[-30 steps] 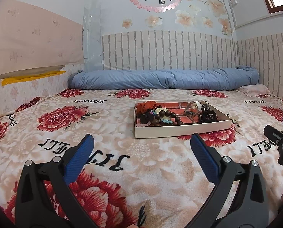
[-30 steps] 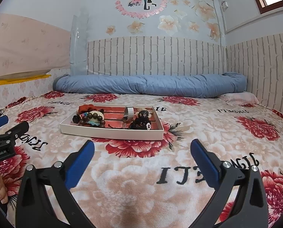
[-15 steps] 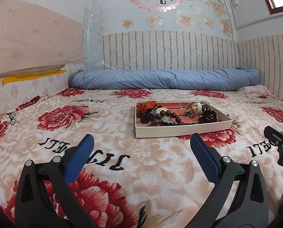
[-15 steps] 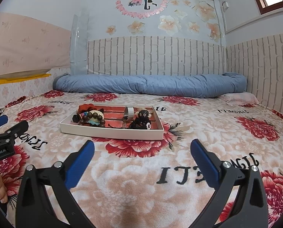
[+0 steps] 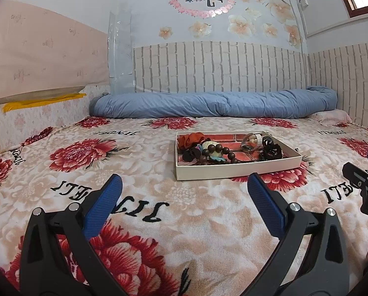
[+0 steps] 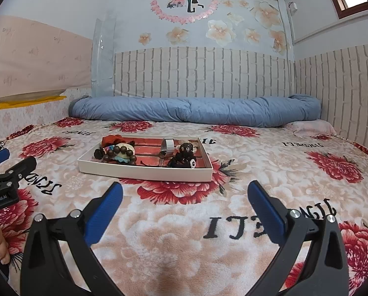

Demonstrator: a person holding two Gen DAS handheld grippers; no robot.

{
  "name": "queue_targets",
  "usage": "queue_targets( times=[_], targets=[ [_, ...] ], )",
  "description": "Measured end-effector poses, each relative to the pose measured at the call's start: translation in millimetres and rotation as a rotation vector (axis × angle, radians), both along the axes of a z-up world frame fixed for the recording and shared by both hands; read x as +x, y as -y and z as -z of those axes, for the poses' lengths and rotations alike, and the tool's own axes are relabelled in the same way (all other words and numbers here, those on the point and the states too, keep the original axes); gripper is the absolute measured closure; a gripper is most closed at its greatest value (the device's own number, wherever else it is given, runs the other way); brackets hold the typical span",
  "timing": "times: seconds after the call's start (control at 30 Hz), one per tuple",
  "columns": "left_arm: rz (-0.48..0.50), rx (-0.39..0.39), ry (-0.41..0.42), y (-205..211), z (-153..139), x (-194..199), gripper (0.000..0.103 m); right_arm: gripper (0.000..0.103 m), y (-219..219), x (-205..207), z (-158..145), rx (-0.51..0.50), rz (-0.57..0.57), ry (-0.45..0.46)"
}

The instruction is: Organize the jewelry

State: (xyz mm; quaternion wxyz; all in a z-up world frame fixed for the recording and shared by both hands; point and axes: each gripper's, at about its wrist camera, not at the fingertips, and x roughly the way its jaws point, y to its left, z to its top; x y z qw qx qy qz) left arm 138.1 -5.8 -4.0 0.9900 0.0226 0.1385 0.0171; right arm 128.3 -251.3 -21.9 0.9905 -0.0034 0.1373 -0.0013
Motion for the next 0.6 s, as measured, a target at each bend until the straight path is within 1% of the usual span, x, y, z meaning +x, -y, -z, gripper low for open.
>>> queue_targets(
  times=[0.6],
  targets=[
    [0.001,0.007,0.005,2.4,-0.9,-1.0,0.005,0.004,0.6,0.6,0.1,0.0,0.0,-0.001]
  ],
)
